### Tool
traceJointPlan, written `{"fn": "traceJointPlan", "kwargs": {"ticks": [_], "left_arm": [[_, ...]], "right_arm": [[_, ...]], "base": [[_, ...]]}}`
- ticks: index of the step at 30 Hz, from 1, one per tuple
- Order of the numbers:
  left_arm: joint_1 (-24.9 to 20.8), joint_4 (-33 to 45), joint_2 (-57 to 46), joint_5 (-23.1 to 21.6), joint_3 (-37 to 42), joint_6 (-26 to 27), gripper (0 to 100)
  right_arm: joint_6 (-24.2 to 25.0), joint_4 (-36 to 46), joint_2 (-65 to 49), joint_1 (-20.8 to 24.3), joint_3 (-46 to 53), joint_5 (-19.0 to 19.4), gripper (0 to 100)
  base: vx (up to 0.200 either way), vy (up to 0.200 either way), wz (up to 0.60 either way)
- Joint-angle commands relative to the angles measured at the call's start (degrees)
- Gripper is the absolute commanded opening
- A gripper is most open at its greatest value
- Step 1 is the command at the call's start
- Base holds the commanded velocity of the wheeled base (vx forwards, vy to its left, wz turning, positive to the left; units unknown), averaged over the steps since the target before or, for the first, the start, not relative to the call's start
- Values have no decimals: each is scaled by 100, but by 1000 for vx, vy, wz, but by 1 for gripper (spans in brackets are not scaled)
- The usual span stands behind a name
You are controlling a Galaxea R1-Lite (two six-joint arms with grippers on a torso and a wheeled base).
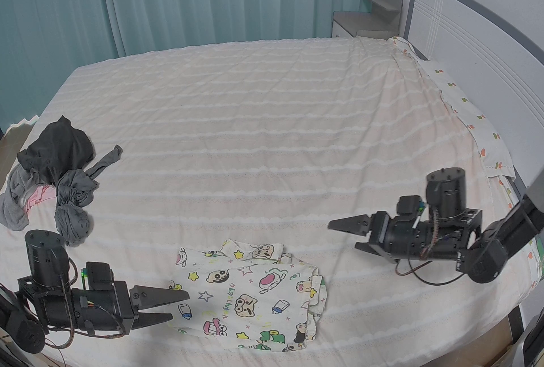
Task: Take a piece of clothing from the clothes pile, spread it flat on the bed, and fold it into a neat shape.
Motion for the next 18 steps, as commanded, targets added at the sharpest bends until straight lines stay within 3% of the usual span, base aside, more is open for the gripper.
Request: {"fn": "traceJointPlan", "kwargs": {"ticks": [1, 5, 18], "left_arm": [[558, 43, 636, -434, 221, 123, 100], [821, 34, 1243, -583, 229, 607, 100], [927, 34, 1260, -671, 229, 615, 100]], "right_arm": [[-6, 342, 1058, 515, -688, -115, 100], [-6, 333, 1392, 665, -811, -133, 100], [-15, 412, 1700, 840, -1127, -133, 100]], "base": [[0, 0, 0], [0, 0, 0], [0, 0, 0]]}}
